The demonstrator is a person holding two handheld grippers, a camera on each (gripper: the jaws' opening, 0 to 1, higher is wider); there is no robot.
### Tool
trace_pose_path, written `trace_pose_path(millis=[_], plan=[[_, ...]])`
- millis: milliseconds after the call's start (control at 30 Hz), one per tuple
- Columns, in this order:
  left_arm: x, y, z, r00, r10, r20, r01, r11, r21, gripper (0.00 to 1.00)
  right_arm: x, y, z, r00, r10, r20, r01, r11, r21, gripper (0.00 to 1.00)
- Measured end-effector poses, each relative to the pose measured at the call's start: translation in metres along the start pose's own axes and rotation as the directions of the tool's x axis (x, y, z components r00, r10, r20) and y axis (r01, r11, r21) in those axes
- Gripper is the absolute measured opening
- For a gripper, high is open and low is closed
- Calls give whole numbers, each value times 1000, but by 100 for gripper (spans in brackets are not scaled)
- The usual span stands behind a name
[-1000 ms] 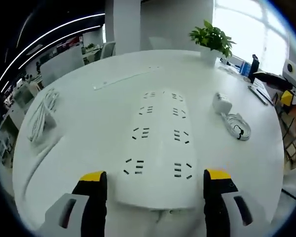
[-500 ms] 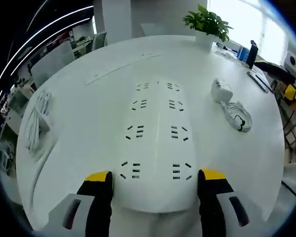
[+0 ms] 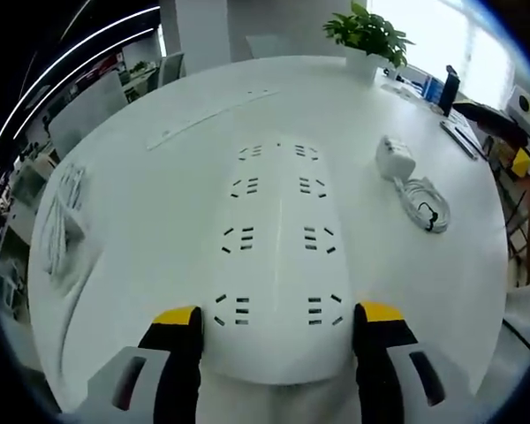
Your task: Straighten the power strip on the desk, plug the charger into it
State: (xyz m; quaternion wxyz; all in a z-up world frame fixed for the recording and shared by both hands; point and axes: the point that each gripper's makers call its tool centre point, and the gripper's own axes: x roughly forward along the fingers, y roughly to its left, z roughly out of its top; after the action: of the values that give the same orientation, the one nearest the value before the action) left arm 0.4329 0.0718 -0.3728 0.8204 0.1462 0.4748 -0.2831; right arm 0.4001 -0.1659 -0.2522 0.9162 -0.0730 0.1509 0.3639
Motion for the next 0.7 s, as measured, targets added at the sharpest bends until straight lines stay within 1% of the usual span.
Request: trace_pose_path(millis=[100,167,267,333,500,533,633,700], plan=[[-1,-2,-1,1000,-2,1,2,1000,3,71,4,5,7,1000,25,-4,-25,999,-41,70],[-1,-3,-1,1000,-5,5,5,1000,9,71,6,9,14,999,52,-3,-52,996,-70,70],[-1,-2,-1,1000,-12,5,11,1000,16,71,11,15,25,996,88,-3,-87,987,-132,70],[-1,-2,-1,1000,-14,6,14,1000,19,71,16,20,30,994,105,-18,-107,980,-170,70],[0,1,0,1000,-20,7,20,999,28,71,31,34,45,985,165,-48,-172,940,-296,70],[-1,0,-1,1000,-20,8,20,999,28,71,34,37,48,981,187,-49,-193,929,-316,70],[-1,2,-1,1000,-21,13,20,999,29,71,44,42,56,968,243,-68,-251,907,-338,68],[-1,2,-1,1000,-21,15,20,999,29,71,52,47,61,952,291,-94,-305,885,-351,69]])
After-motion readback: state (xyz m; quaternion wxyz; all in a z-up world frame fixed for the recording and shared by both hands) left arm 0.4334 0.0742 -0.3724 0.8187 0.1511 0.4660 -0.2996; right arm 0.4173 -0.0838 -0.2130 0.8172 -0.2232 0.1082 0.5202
